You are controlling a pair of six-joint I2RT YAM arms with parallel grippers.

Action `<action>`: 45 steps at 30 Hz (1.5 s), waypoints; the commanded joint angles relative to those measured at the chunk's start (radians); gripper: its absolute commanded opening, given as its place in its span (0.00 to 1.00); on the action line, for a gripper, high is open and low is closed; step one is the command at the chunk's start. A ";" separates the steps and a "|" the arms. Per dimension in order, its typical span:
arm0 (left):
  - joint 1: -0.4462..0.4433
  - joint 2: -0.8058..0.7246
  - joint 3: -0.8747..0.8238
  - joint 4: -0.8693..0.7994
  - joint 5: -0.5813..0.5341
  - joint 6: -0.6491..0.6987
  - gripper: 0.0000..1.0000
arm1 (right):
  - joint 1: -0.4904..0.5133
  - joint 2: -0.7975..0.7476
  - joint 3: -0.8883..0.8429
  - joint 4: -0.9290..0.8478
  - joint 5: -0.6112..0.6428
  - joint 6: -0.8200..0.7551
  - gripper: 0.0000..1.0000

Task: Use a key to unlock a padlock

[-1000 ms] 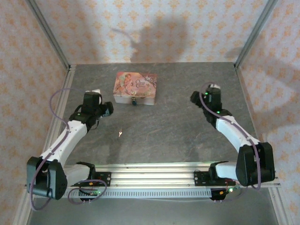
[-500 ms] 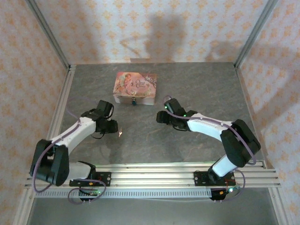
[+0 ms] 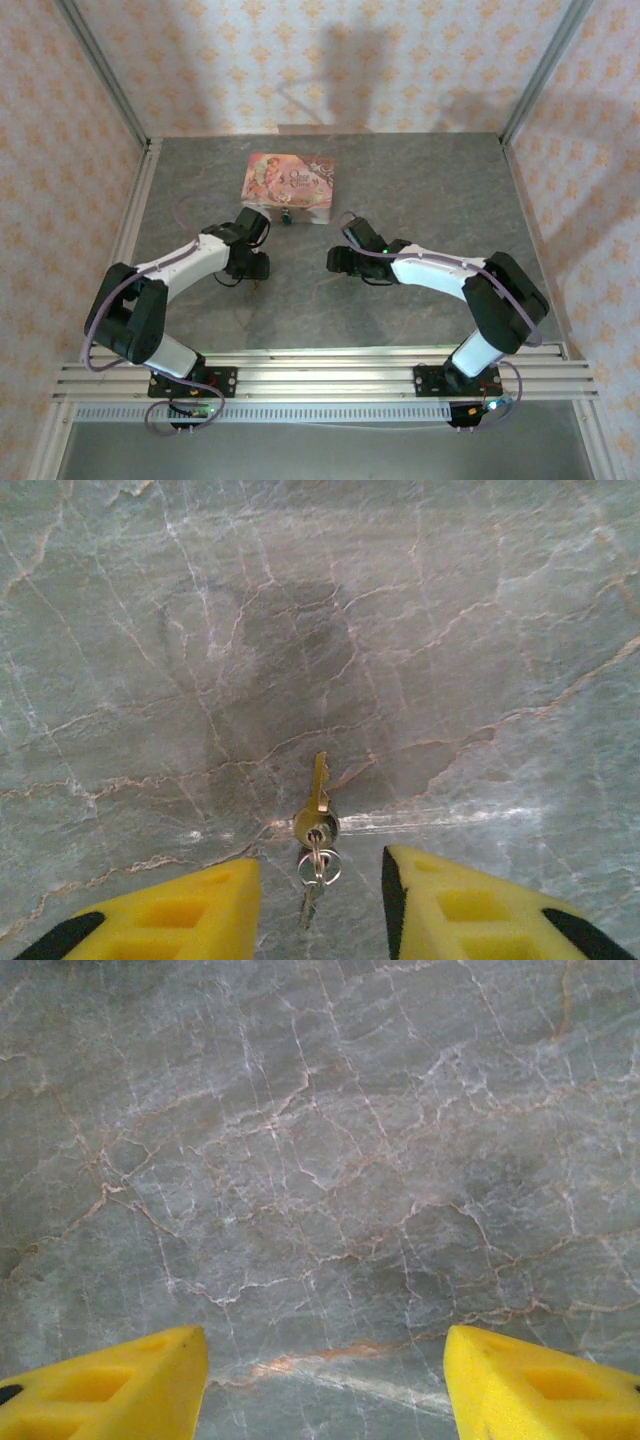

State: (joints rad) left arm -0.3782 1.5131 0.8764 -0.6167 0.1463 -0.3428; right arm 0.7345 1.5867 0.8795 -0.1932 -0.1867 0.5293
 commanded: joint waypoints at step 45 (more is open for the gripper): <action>-0.003 0.070 -0.030 0.061 0.002 0.016 0.27 | 0.009 0.011 0.082 -0.090 0.086 0.075 0.64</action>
State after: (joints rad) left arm -0.3782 1.5806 0.8555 -0.5491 0.1532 -0.3393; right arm 0.7391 1.5883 0.9318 -0.2695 -0.1200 0.6086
